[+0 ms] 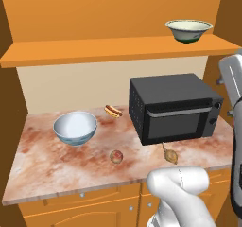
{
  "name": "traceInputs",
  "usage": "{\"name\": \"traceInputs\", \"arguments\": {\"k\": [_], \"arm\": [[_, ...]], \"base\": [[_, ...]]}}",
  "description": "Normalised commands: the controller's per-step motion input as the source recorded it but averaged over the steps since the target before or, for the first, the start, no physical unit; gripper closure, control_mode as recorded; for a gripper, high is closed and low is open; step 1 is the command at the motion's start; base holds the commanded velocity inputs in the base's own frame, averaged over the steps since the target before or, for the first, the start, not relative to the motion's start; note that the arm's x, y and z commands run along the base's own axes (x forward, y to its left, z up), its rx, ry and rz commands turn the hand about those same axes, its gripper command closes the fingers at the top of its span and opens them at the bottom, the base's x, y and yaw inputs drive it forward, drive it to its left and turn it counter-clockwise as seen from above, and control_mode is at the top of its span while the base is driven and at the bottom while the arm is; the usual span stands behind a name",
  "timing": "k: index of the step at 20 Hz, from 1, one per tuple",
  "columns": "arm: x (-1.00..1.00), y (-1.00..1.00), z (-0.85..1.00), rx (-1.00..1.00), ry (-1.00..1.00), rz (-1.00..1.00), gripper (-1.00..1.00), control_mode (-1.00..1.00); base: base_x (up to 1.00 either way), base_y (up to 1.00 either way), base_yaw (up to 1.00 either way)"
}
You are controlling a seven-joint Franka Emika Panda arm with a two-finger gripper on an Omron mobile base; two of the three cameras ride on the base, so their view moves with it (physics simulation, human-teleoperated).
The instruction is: Pick both bowls and place them on the counter. Then place the peach in one bowl and place the onion in the other bowl.
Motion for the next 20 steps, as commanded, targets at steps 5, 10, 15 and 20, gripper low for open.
{"name": "traceInputs", "arguments": {"k": [5, 10, 15, 20], "arm": [[-0.01, -0.54, 0.43, 0.0, -0.1, 0.0, -1.0, -1.0], [0.17, -0.42, 0.4, 0.03, -0.05, 0.0, -1.0, -1.0], [0.45, -0.18, 0.3, 0.04, -0.08, 0.0, -1.0, -1.0], [0.52, -0.15, 0.12, 0.13, -0.18, 0.0, -1.0, -1.0]], "base": [[0.0, 0.0, 0.0], [0.0, 0.0, 0.0], [0.0, 0.0, 0.0], [0.0, 0.0, 0.0]]}}
